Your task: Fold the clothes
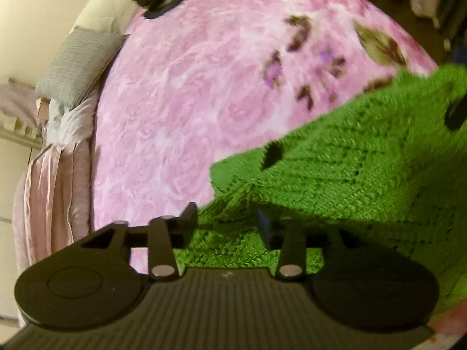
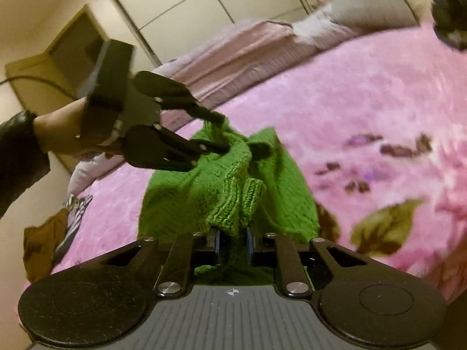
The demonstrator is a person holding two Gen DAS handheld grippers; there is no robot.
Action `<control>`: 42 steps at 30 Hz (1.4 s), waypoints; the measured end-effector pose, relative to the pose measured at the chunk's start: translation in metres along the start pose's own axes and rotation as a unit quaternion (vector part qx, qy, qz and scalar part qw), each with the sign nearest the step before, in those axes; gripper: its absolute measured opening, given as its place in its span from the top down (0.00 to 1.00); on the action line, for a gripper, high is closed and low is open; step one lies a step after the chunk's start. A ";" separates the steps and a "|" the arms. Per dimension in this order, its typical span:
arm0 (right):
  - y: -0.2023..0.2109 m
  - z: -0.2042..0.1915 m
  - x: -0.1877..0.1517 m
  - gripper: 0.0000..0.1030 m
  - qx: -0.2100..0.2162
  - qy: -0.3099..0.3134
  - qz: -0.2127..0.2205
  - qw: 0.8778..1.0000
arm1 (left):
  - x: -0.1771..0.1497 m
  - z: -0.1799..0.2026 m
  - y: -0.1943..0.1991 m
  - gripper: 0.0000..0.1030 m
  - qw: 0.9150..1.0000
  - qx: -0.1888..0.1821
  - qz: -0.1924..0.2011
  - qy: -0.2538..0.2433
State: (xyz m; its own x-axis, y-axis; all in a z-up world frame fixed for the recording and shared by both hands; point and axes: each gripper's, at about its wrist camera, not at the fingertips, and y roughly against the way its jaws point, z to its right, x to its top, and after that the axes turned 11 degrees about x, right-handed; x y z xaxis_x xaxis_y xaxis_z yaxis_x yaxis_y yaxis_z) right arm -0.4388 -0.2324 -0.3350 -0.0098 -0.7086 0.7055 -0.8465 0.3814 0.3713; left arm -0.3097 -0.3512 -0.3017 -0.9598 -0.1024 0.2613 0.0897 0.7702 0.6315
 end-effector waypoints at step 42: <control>0.010 0.018 0.049 0.35 -0.044 -0.144 -0.075 0.986 | -0.096 -0.110 -0.040 0.49 0.913 -0.193 -0.084 0.349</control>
State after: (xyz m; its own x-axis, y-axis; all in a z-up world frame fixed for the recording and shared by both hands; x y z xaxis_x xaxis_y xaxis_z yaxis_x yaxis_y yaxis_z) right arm -0.4574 -0.2740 -0.3082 -0.0506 -0.8954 0.4424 -0.8003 0.3014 0.5183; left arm -0.1922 -0.4413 -0.2712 -0.5772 -0.6792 0.4533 0.1736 0.4404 0.8809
